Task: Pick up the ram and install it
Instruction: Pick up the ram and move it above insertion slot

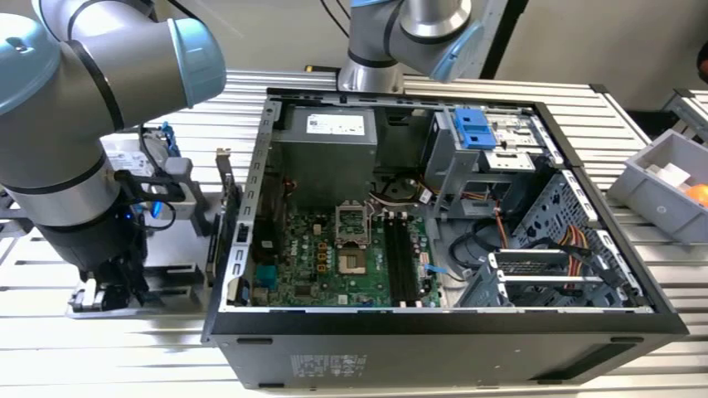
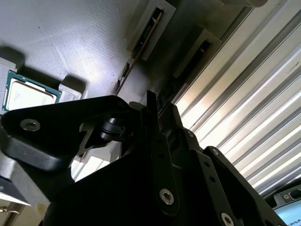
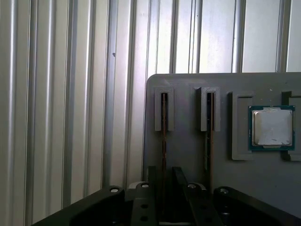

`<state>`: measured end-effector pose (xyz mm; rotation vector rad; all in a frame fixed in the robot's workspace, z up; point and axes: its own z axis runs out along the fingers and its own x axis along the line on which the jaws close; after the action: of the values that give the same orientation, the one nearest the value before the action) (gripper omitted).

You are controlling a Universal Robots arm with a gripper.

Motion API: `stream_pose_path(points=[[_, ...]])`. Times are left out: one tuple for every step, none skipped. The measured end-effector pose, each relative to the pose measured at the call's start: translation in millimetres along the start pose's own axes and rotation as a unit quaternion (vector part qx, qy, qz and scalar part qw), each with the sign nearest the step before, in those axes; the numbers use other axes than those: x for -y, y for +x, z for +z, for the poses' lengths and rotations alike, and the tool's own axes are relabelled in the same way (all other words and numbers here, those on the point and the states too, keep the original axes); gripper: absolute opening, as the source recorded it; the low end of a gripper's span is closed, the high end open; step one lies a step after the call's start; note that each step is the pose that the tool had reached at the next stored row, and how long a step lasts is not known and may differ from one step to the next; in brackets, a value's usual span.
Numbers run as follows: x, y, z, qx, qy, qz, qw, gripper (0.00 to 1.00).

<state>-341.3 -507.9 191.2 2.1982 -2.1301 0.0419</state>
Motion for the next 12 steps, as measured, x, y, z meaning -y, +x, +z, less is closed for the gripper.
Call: stream_pose_path(points=[[0.0,0.0,0.0,0.0001,0.0,0.0,1.0,1.0],[0.0,0.1,0.0,0.0006,0.0,0.0,1.0,1.0],[0.0,0.2,0.0,0.0017,0.0,0.0,1.0,1.0],[0.0,0.2,0.0,0.0034,0.0001,0.0,0.99999,1.0],[0.1,0.3,0.1,0.0055,0.0002,0.0,0.99998,1.0],[0.1,0.7,0.2,0.0071,0.0004,0.0,0.99997,1.0],[0.0,1.2,0.2,0.0084,0.0003,0.0,0.99996,1.0],[0.0,2.2,0.2,0.0104,0.0003,0.0,0.99995,1.0],[-0.1,3.2,0.3,0.0125,0.0004,0.0,0.99992,1.0],[-0.1,4.1,0.3,0.0136,0.0004,0.0,0.99991,1.0],[-0.1,4.7,0.4,0.0139,0.0004,-0.001,0.9999,1.0],[-0.2,4.9,0.3,0.0139,0.0004,-0.001,0.9999,1.0]])
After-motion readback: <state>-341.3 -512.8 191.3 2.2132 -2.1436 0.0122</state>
